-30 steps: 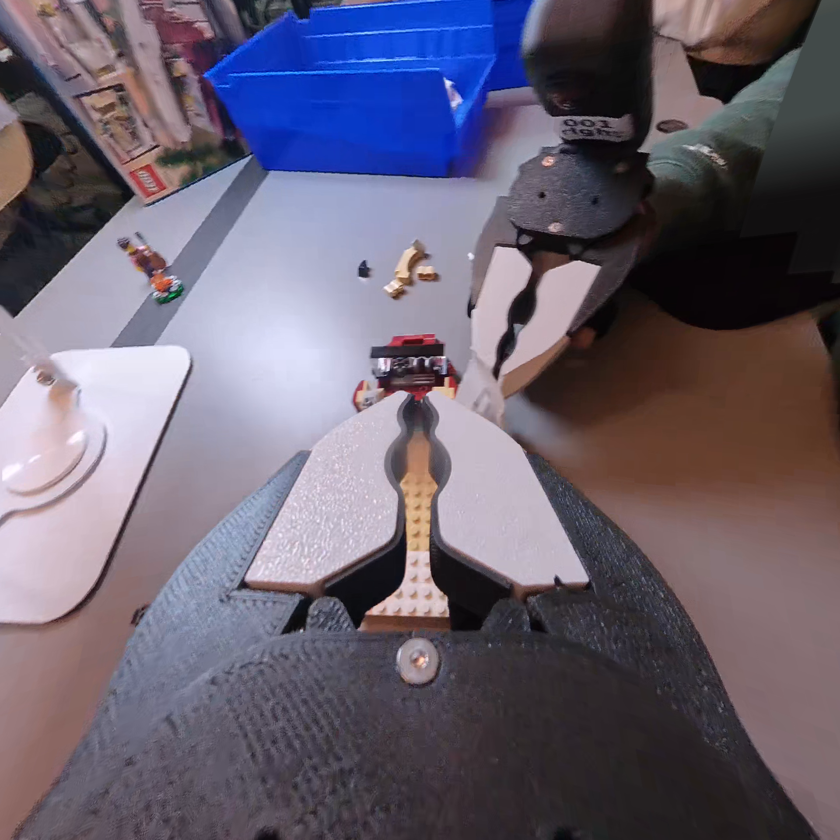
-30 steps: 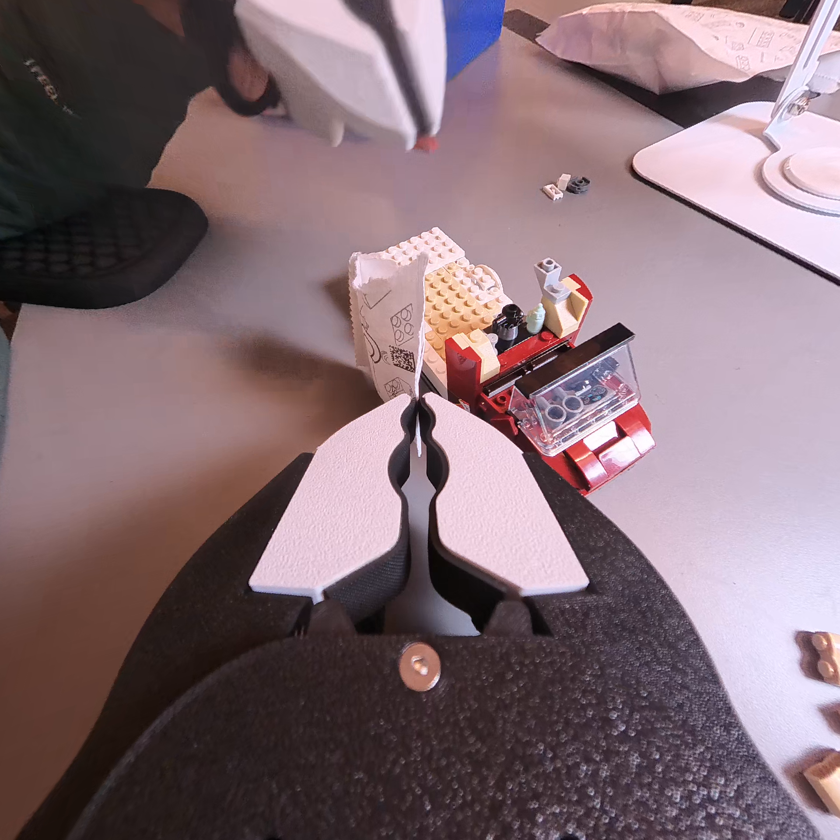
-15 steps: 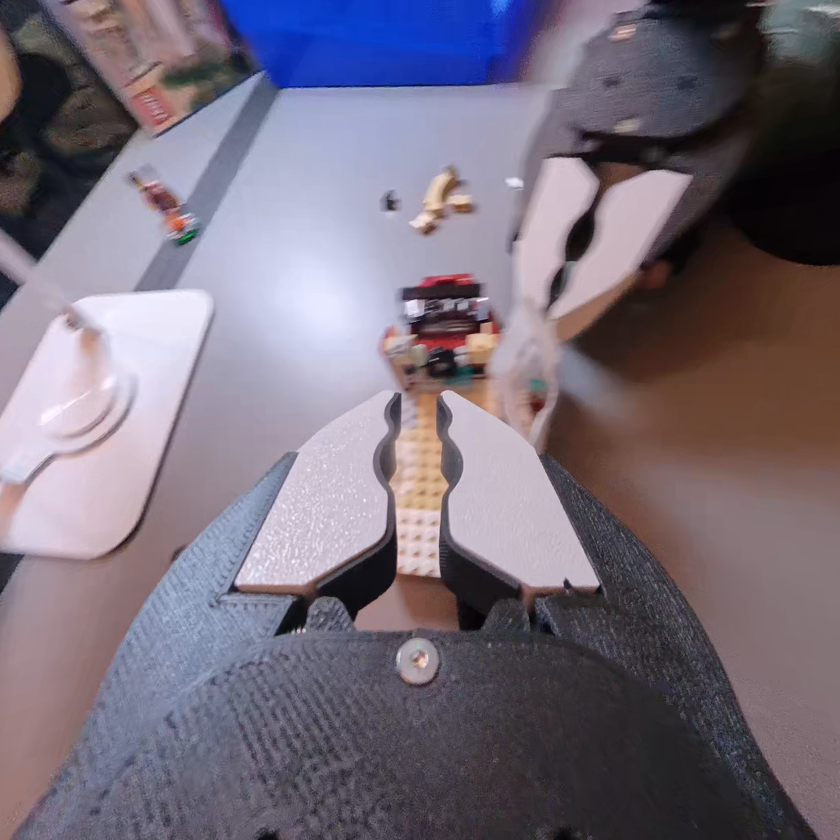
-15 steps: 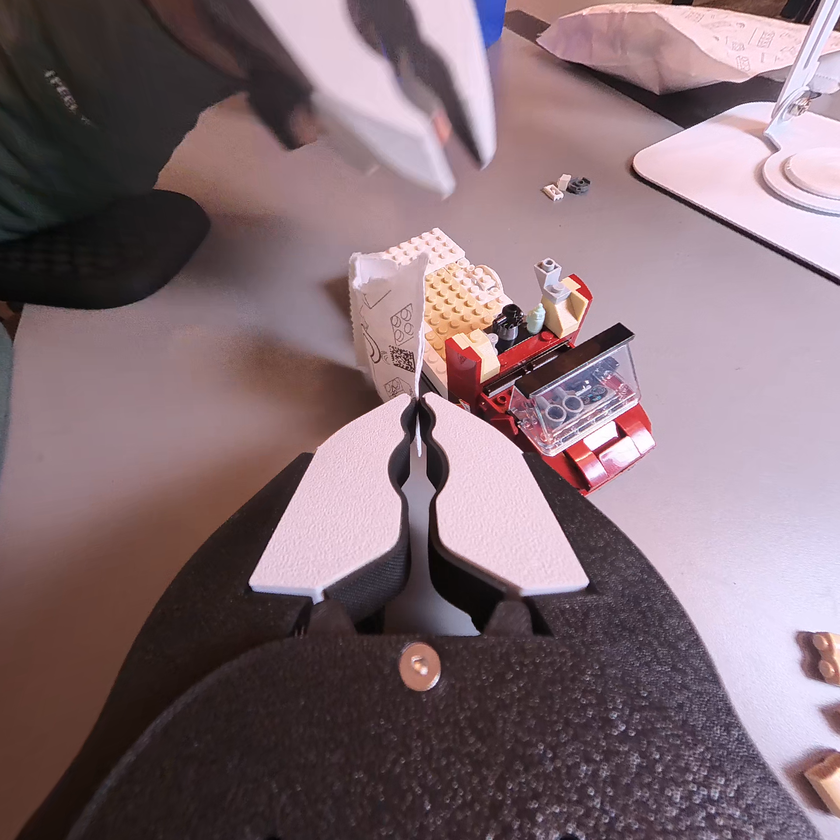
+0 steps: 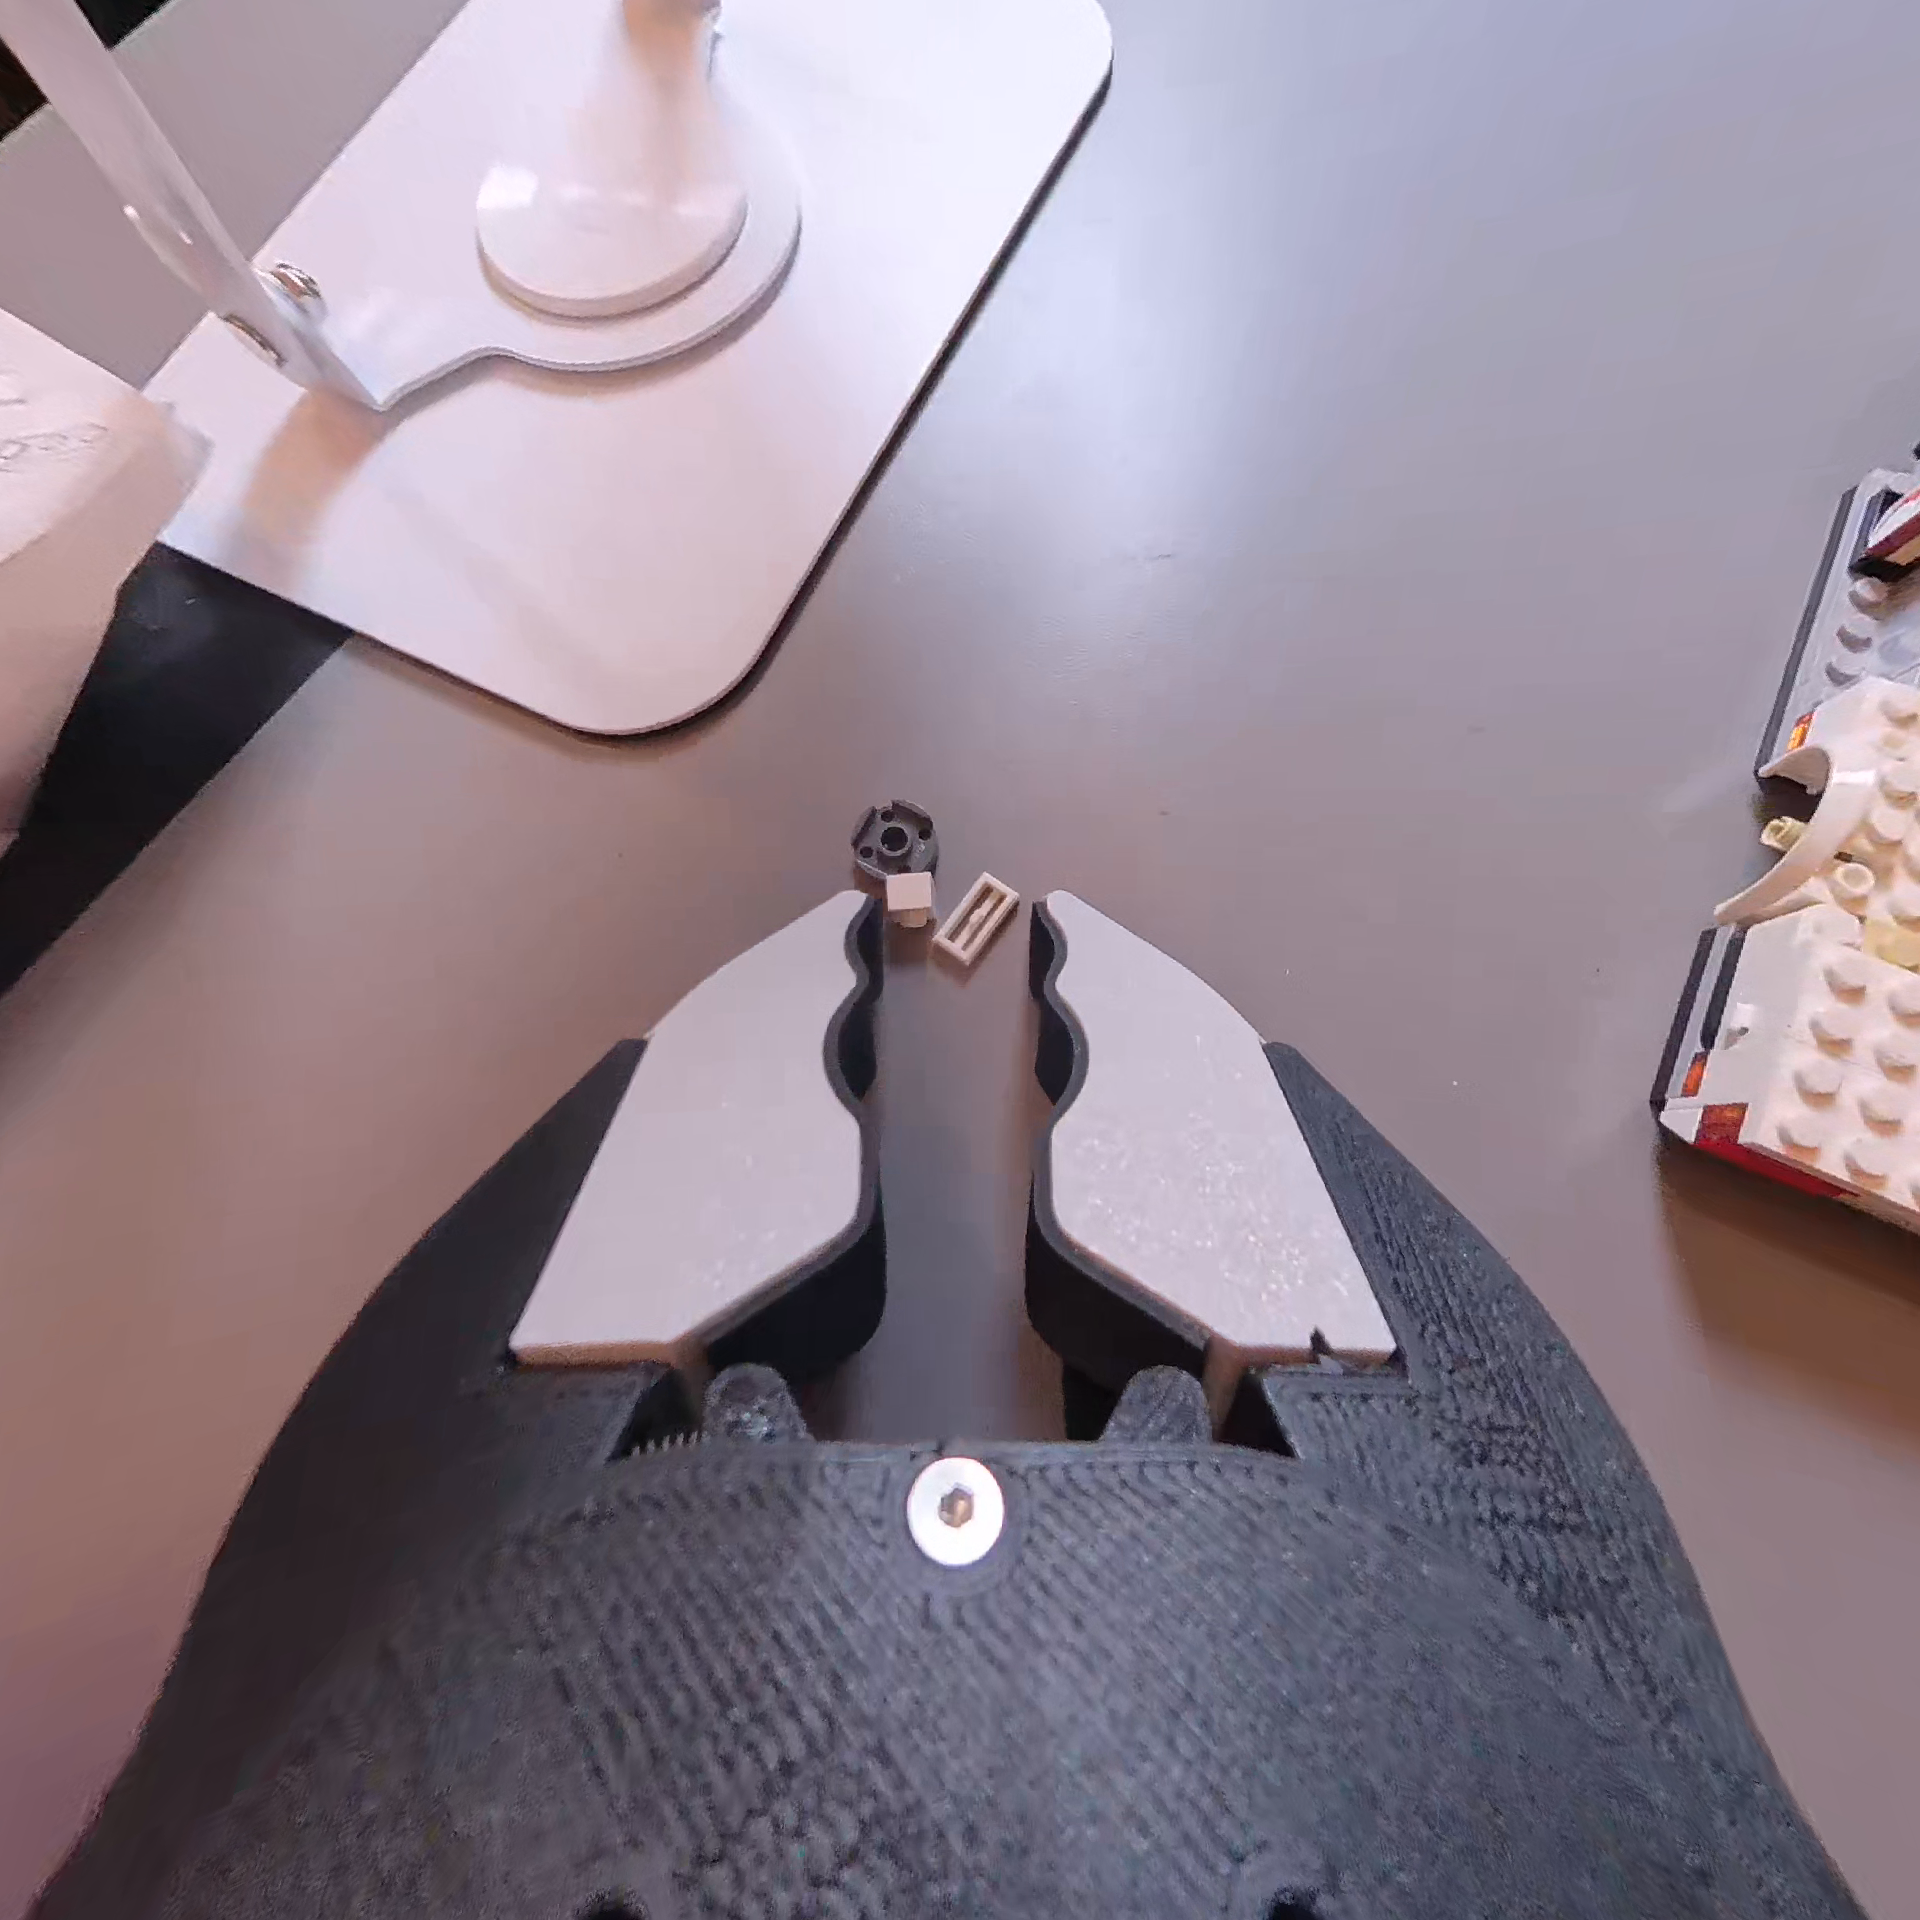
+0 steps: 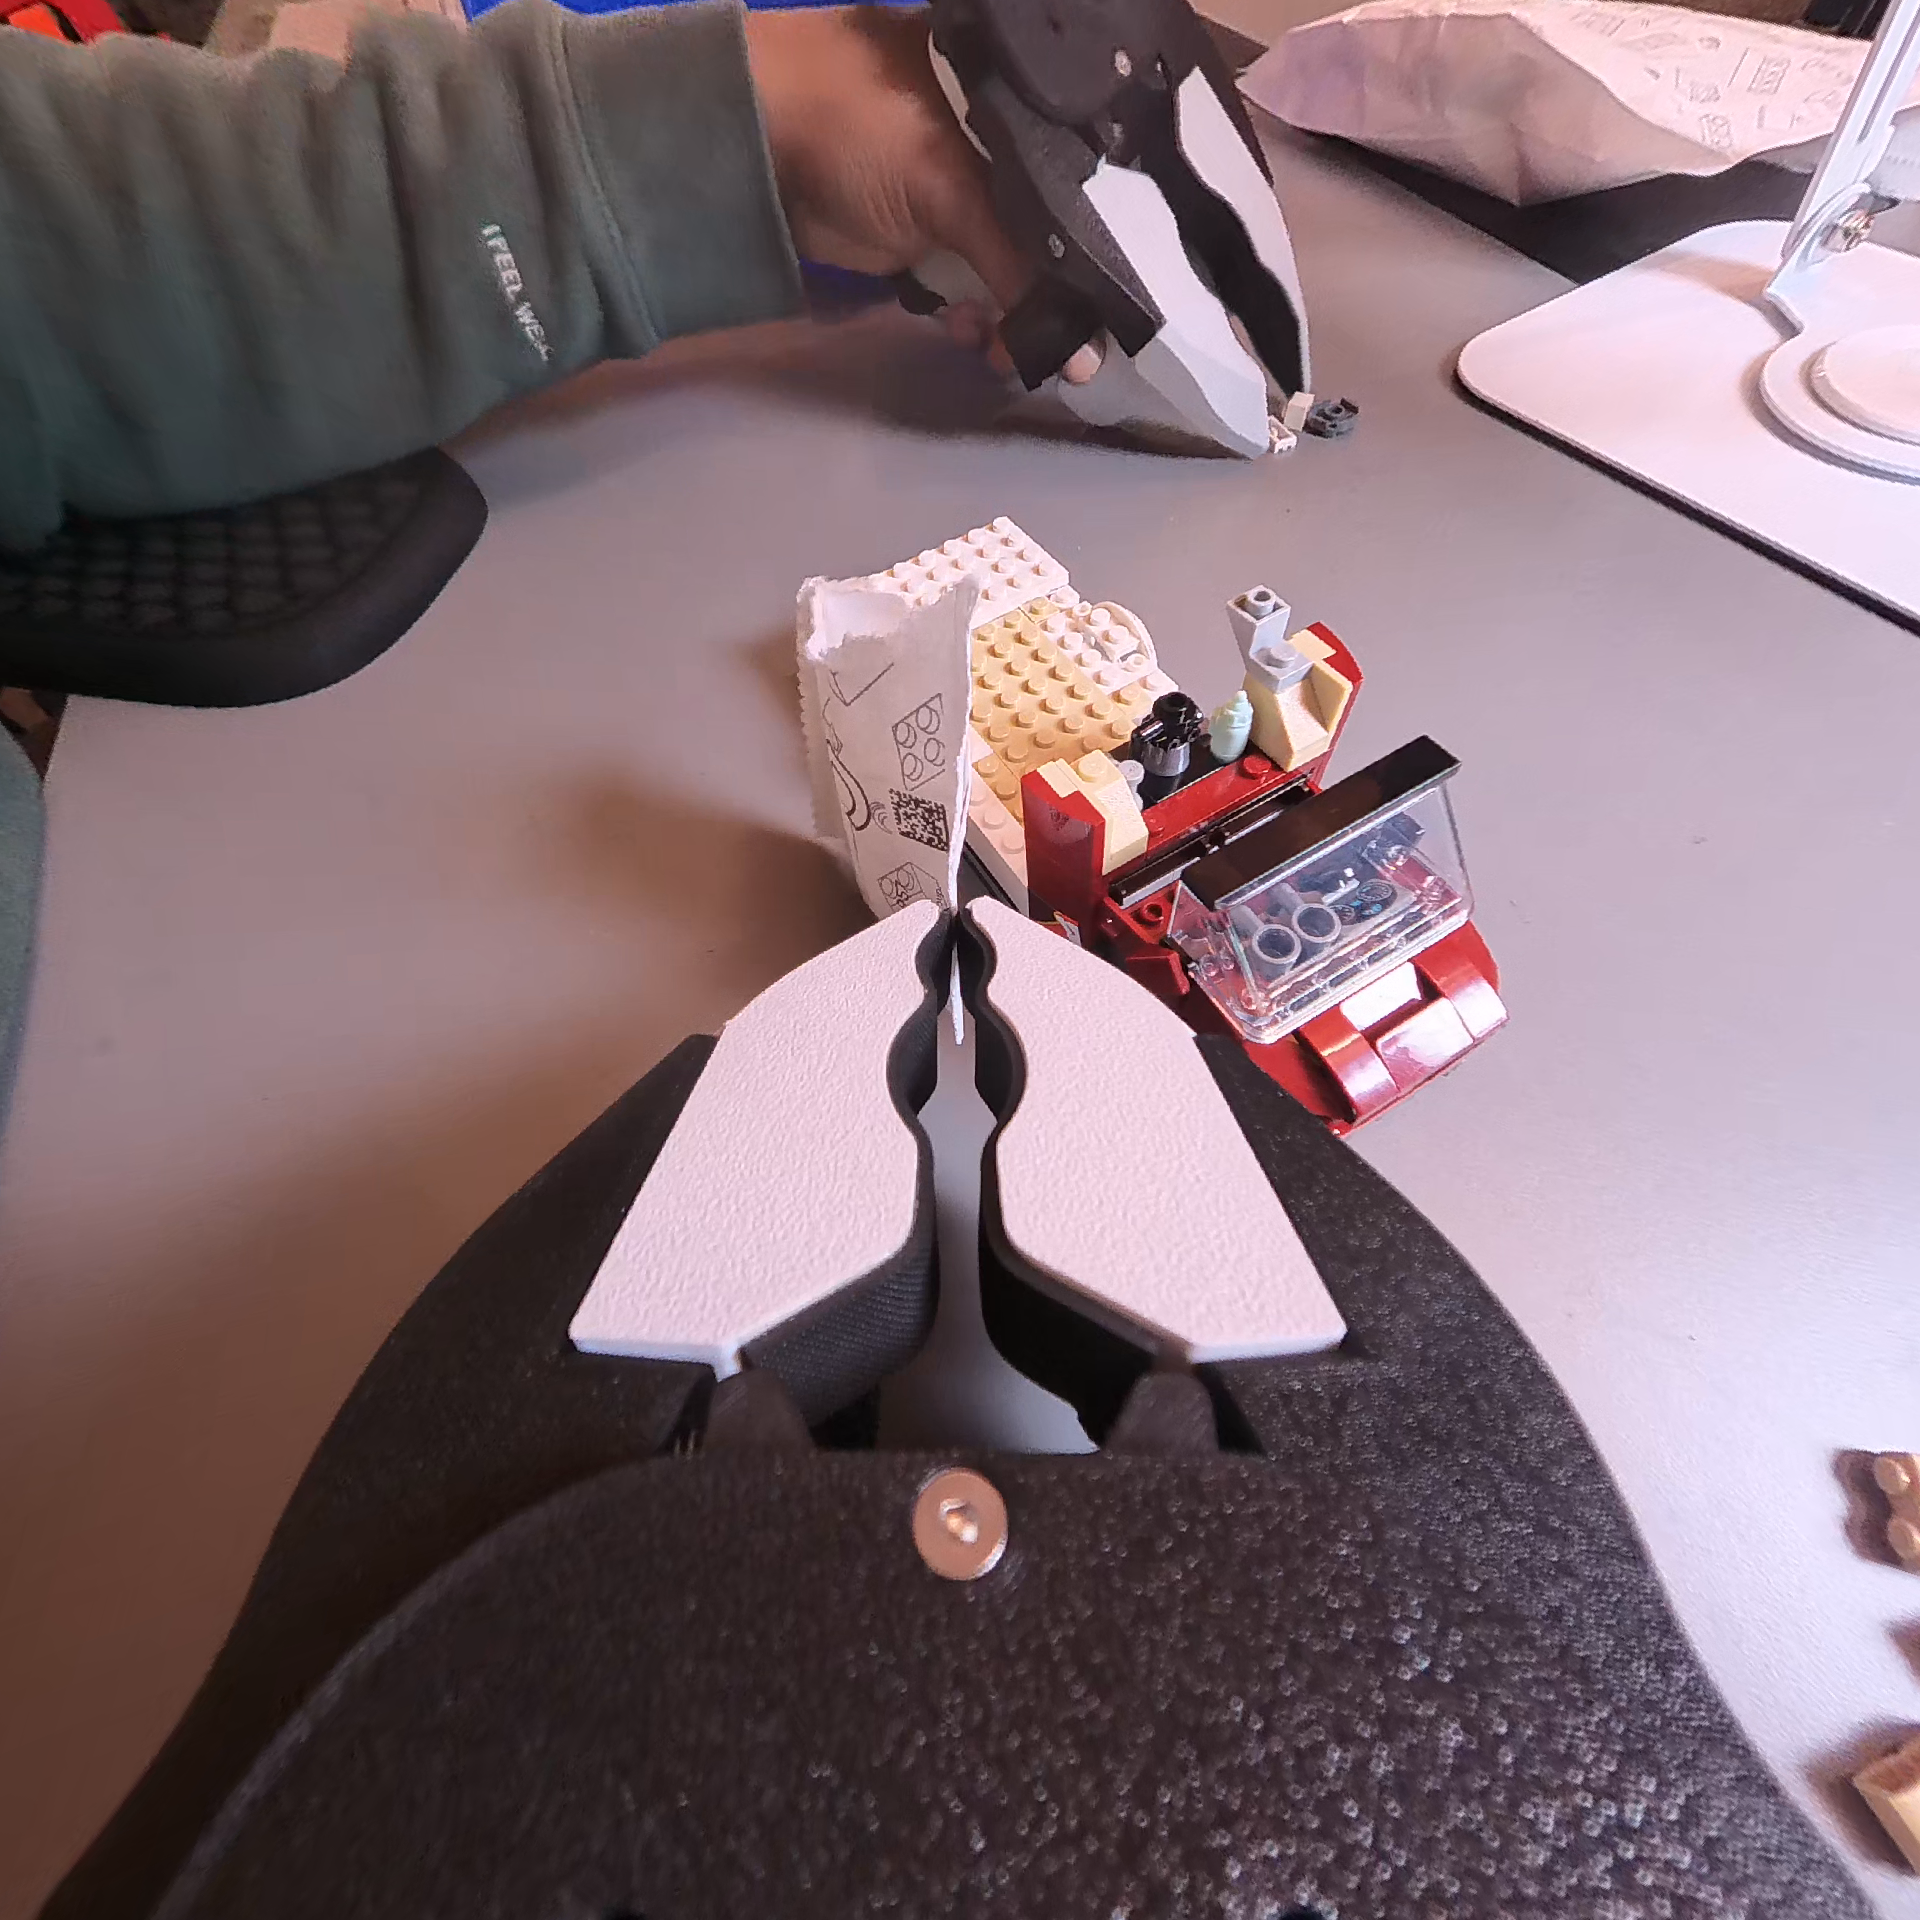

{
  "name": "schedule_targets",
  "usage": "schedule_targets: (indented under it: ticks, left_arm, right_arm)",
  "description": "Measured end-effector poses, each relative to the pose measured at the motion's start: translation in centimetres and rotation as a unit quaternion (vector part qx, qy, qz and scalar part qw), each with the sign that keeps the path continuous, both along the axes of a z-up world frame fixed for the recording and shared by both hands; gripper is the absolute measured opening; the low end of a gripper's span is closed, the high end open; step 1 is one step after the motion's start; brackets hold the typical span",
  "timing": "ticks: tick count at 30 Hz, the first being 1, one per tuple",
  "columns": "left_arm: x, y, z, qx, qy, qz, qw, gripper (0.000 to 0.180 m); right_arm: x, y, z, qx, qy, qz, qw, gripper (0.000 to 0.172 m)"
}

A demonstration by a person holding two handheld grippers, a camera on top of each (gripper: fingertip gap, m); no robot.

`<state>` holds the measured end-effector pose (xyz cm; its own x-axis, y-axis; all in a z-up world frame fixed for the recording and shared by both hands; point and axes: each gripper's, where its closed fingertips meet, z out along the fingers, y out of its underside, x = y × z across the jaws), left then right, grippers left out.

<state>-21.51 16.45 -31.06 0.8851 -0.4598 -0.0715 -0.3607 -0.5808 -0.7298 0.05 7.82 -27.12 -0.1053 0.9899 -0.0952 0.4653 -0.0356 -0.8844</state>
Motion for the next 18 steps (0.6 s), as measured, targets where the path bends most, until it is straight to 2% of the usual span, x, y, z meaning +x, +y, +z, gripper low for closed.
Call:
schedule_targets:
  ticks: [4, 12, 14, 18]
  left_arm:
    - [-0.2, -0.1, -0.1, 0.011, 0.025, -0.022, 0.999, 0.010]
    - [-0.4, 0.0, 0.0, 0.025, 0.060, -0.031, 0.997, 0.007]
    - [-0.1, -0.2, 0.1, 0.027, 0.068, -0.041, 0.996, 0.001]
    - [2.8, -1.1, 3.2, 0.066, 0.041, -0.082, 0.994, 0.001]
  right_arm:
    - [0.0, 0.0, 0.0, -0.001, -0.001, 0.000, 1.000, 0.001]
    - [0.0, -0.1, -0.1, 0.003, -0.002, 0.002, 1.000, 0.001]
    - [0.0, -0.1, -0.1, 0.003, -0.002, 0.002, 1.000, 0.001]
    - [0.0, 0.0, -0.1, 0.000, -0.002, 0.001, 1.000, 0.001]
